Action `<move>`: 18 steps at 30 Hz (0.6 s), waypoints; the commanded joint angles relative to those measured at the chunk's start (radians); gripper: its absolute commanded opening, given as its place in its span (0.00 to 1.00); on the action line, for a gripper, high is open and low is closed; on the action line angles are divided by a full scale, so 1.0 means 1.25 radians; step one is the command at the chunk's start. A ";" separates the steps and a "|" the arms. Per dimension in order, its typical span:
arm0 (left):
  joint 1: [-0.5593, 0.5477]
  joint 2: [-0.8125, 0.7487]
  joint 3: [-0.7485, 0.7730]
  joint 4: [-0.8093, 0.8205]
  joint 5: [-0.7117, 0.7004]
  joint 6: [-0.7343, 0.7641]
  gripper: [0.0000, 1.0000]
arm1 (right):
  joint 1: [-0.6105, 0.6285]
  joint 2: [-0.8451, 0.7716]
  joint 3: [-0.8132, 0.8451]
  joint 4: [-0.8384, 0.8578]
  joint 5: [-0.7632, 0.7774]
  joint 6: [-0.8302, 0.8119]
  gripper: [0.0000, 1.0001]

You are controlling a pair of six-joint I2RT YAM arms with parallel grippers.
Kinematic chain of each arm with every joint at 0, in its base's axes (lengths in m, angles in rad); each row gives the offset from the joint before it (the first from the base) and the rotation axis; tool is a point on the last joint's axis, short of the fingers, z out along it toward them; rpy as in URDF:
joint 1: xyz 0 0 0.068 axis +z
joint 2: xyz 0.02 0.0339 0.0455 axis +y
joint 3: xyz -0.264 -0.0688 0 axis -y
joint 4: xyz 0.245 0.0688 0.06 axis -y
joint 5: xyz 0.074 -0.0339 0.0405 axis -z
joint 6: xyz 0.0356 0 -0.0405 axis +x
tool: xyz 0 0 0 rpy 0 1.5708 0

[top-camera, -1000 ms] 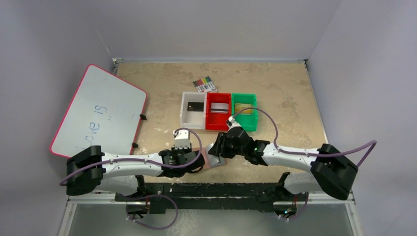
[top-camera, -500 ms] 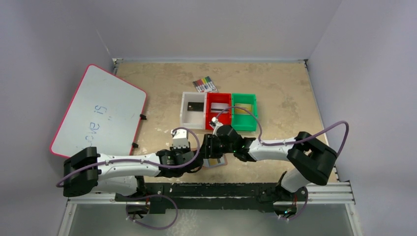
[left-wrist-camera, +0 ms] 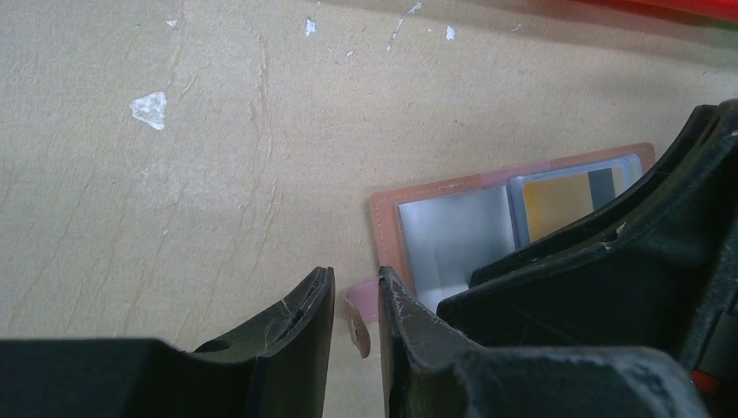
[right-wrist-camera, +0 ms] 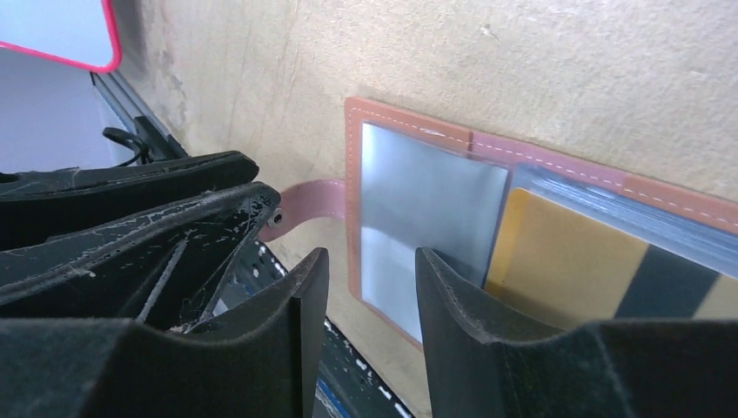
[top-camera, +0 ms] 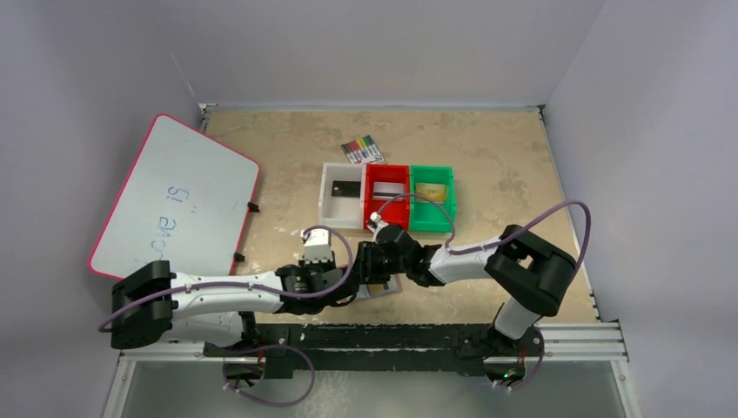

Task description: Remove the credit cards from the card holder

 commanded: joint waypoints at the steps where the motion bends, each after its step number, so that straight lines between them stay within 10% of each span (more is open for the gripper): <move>1: -0.005 -0.017 0.013 -0.020 -0.034 -0.021 0.26 | 0.009 0.028 0.013 -0.002 0.033 0.021 0.43; 12: -0.005 -0.134 0.095 0.054 -0.015 0.033 0.33 | 0.011 -0.039 -0.016 -0.006 0.112 0.056 0.13; 18: -0.005 -0.127 0.108 0.109 0.003 0.038 0.34 | 0.011 -0.161 -0.051 0.016 0.152 0.062 0.15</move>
